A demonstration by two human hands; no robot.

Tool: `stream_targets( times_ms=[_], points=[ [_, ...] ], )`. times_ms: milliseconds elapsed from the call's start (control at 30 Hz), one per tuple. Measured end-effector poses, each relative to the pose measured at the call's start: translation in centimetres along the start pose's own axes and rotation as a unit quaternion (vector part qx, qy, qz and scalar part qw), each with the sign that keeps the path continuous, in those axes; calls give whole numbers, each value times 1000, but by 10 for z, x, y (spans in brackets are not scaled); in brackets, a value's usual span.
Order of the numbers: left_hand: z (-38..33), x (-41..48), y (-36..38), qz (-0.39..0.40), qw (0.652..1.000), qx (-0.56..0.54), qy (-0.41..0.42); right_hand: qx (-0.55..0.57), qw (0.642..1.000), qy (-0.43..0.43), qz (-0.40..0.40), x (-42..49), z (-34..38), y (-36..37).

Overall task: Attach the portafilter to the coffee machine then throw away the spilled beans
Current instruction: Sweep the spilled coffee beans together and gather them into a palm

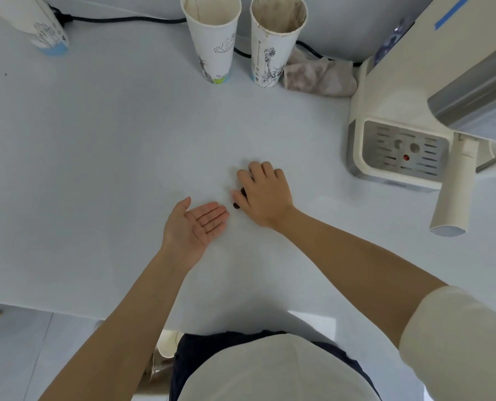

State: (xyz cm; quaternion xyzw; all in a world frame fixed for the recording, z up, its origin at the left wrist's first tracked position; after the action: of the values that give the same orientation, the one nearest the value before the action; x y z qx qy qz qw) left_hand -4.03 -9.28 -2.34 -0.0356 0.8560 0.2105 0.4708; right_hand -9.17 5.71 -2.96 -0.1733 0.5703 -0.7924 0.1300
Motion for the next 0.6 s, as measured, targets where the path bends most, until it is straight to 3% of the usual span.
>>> stream_targets(
  times_ms=[267,433,600],
  points=[
    [2,6,2,2,1000,-3,-8,-61,995,-71,-29,1,1,4],
    [6,7,7,8,1000,-15,-23,-51,989,-127,-54,3,-14,1],
    [8,8,15,14,999,-25,-35,-3,987,-131,-88,4,-17,4]
  ],
)
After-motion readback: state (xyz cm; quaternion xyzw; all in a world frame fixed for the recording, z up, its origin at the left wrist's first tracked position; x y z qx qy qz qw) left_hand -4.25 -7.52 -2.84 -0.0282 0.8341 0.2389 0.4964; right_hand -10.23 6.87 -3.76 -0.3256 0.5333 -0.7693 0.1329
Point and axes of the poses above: each hand's wrist, its own x-axis towards the middle knuckle, its own y-axis out of the palm, z = x × y, the point moved 2 cm from there along x, towards the middle knuckle, and after that the axes turned 14 degrees about x, right-handed, at the moved point
